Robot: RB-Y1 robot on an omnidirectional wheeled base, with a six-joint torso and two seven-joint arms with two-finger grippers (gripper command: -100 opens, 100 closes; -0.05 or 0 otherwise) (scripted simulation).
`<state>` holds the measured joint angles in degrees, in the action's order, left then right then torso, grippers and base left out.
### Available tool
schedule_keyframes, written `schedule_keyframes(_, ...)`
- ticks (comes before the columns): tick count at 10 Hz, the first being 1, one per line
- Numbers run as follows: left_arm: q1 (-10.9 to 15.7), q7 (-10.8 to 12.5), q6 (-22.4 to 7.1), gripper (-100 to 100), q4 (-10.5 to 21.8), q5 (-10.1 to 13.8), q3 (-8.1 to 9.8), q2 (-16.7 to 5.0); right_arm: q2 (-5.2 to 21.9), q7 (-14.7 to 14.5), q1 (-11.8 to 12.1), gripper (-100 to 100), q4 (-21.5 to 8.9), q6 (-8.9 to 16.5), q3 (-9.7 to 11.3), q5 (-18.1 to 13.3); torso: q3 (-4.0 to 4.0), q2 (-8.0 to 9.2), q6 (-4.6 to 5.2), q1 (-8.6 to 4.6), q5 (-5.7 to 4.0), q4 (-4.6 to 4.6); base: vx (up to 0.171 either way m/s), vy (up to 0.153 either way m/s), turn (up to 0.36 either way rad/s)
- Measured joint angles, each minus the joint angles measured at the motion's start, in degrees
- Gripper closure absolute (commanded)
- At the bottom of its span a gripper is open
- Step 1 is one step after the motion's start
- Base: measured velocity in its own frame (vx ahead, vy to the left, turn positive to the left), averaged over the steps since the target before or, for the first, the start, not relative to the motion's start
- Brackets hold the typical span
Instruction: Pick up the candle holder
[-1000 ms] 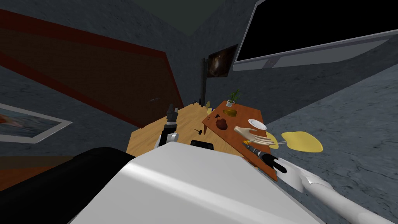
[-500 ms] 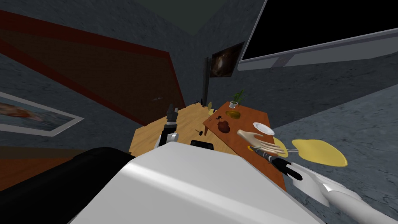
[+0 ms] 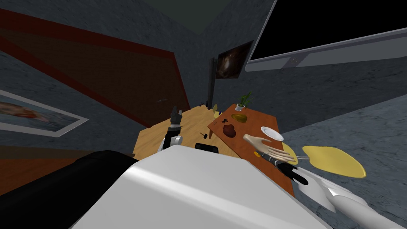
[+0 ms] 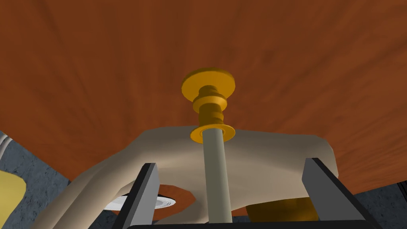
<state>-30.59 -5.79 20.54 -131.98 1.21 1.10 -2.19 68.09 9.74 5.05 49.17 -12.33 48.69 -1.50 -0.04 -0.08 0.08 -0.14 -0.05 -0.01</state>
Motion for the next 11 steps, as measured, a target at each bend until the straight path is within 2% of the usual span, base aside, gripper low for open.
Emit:
schedule_keyframes(1, 0.0, 0.0, 0.0, 0, 0.0, 0.0, 0.0, 0.0, -1.2, -0.4, -0.2, -100, -0.9, 0.2, -0.4, -0.3, -0.01, -0.03, 0.0, -0.06, -0.02, 0.0, 0.012, -0.031, 0.016)
schedule_keyframes(2, 0.0, 0.0, 0.0, 0, 0.0, 0.0, 0.0, 0.0, -1.4, -0.5, -0.2, 100, -1.0, 0.2, -0.4, -0.3, 0.0, 0.0, 0.01, 0.03, 0.01, 0.0, 0.002, -0.006, -0.001)
schedule_keyframes(6, 0.0, 0.0, 0.0, 0, 0.0, 0.0, 0.0, 0.0, -1.3, -0.5, -0.2, 100, -1.0, 0.2, -0.4, -0.3, 0.03, 0.05, 0.01, 0.16, 0.01, 0.01, 0.0, 0.0, 0.0)
schedule_keyframes(7, 0.0, 0.0, 0.0, 0, 0.0, 0.0, 0.0, 0.0, -1.3, -0.5, -0.2, 0, -1.0, 0.2, -0.4, -0.3, 0.03, 0.05, 0.01, 0.16, 0.02, 0.01, 0.0, 0.0, 0.0)
schedule_keyframes(8, 0.0, 0.0, 0.0, 0, 0.0, 0.0, 0.0, 0.0, -1.3, -0.5, -0.2, 100, -1.0, 0.2, -0.4, -0.3, 0.03, 0.05, 0.01, 0.16, 0.02, 0.01, -0.01, 0.05, -0.072)
schedule_keyframes(10, 0.0, 0.0, 0.0, 0, 0.0, 0.0, -0.01, 0.0, 0.9, 0.2, 0.0, 100, 0.8, 0.1, 0.3, 0.2, 0.1, 0.18, 0.06, 0.42, 0.08, 0.03, -0.021, 0.047, -0.045)
schedule_keyframes(11, 0.0, 0.0, 0.0, 0, 0.0, 0.0, -0.01, 0.0, 1.0, 0.3, 0.1, 0, 0.8, 0.0, 0.4, 0.2, 0.08, 0.14, 0.03, 0.32, 0.06, 0.03, -0.003, 0.006, -0.001)
